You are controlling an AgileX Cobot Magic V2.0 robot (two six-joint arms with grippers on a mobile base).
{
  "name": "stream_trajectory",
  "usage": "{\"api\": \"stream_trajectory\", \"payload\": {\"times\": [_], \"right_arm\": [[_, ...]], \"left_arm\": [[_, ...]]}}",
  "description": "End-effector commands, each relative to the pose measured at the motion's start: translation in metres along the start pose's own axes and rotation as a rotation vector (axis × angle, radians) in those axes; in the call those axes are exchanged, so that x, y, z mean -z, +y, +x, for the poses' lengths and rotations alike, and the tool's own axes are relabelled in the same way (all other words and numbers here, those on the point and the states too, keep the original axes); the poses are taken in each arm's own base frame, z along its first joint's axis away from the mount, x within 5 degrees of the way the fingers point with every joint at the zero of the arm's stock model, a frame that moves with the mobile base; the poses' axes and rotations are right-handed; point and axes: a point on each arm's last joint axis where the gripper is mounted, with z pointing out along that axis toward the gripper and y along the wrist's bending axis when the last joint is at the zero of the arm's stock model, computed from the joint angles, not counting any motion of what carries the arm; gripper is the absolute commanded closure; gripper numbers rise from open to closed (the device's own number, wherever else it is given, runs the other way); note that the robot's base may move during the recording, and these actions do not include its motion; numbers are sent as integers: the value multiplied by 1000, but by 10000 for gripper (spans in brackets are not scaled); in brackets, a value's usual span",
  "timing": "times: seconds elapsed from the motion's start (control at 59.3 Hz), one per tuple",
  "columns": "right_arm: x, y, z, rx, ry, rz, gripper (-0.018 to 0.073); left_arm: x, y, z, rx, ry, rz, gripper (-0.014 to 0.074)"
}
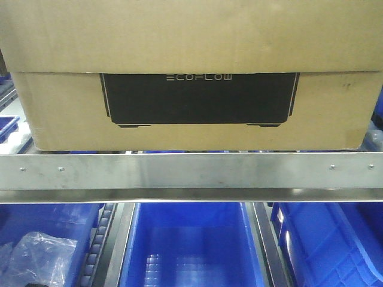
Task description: Grab box from left shelf to table start
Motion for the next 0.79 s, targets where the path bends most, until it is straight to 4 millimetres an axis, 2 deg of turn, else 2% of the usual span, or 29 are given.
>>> {"api": "stream_trajectory", "payload": {"times": [0.0, 0.084, 0.135, 0.27, 0.337, 0.455, 0.607, 0.775], "right_arm": [[0, 3, -42, 21, -67, 4, 500], [-5, 5, -72, 40, -73, 16, 477], [-12, 5, -86, 44, -61, 21, 429], [-34, 7, -120, 36, -31, 19, 180], [-47, 7, -134, 30, -16, 17, 99], [-69, 8, -155, 13, 18, 11, 114], [-107, 7, -185, -29, 59, 11, 115], [-147, 6, -209, -37, 104, 11, 115]], "left_arm": [[25, -2, -3, 68, -39, 35, 682], [25, -2, -3, 68, -39, 35, 682], [25, -2, -3, 68, -39, 35, 682], [25, -2, -3, 71, -34, 42, 682], [25, -2, -3, 73, -33, 45, 682], [25, -3, -3, 74, -32, 48, 682], [25, -3, -2, 75, -29, 49, 682], [25, -2, -1, 75, -16, 45, 682]]}}
